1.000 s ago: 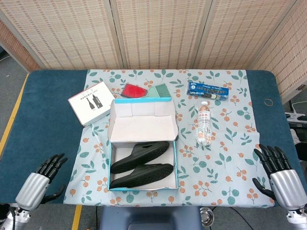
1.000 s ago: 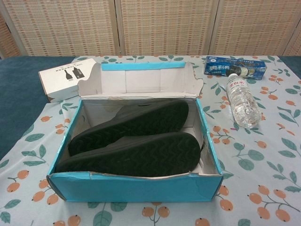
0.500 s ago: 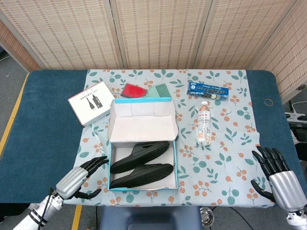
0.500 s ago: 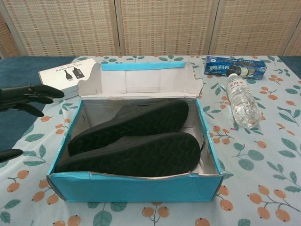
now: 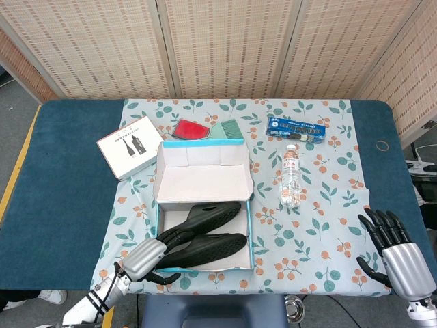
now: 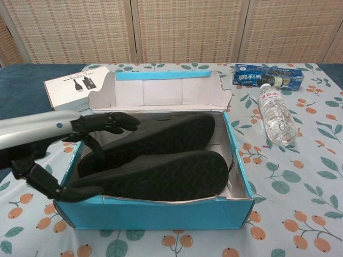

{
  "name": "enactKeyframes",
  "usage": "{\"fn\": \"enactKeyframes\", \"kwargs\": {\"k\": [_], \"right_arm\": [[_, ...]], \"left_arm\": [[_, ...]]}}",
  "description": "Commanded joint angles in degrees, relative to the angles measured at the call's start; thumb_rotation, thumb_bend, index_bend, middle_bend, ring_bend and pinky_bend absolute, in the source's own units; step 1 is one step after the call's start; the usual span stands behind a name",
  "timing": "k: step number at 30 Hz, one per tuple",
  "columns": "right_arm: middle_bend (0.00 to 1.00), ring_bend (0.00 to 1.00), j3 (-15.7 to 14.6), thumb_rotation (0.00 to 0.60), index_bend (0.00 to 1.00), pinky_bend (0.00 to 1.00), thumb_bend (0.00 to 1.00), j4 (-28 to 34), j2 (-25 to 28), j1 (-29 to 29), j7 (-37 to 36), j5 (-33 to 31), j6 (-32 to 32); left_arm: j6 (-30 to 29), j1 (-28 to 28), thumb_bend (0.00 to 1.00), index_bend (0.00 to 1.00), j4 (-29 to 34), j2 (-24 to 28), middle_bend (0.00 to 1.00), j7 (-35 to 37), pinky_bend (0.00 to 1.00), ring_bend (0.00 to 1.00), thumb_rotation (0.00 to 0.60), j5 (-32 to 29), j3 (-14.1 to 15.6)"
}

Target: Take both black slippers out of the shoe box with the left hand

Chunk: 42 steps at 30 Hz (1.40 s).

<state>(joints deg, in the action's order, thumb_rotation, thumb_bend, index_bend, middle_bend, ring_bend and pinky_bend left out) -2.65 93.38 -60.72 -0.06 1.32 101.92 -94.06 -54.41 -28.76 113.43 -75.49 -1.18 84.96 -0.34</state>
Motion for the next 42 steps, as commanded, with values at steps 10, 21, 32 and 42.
{"fn": "enactKeyframes", "kwargs": {"k": [10,21,32,42], "right_arm": [[0.00,0.00,0.05,0.575,0.00,0.00,0.18,0.87,1.00,-0.32,-0.27,-1.33,0.52],[0.00,0.00,0.17,0.575,0.00,0.00,0.18,1.18,1.27,-0.51,-0.10,-1.58,0.47],[0.00,0.00,0.05,0.576,0.00,0.00,0.18,1.52,1.54,-0.64,-0.07,-1.58,0.73],[0.00,0.00,0.12,0.576,0.00,0.00,0.18,1.71,1.70,-0.85,0.08,-1.82,0.69]], "left_arm": [[2.68,-4.18,0.32,0.00,-3.62,-7.50,0.07,-10.45,0.31,0.05,0.575,-8.82,-2.15],[6.34,-7.53,0.32,0.03,-2.23,-8.08,0.11,-11.26,0.36,0.09,0.555,-17.62,-4.19],[18.04,-14.03,0.32,0.06,-2.33,-3.24,0.15,-2.06,0.38,0.13,0.545,-28.50,-7.68],[19.17,-16.99,0.32,0.08,-4.82,-3.90,0.16,-1.51,0.38,0.13,0.541,-30.40,-6.40]]}}
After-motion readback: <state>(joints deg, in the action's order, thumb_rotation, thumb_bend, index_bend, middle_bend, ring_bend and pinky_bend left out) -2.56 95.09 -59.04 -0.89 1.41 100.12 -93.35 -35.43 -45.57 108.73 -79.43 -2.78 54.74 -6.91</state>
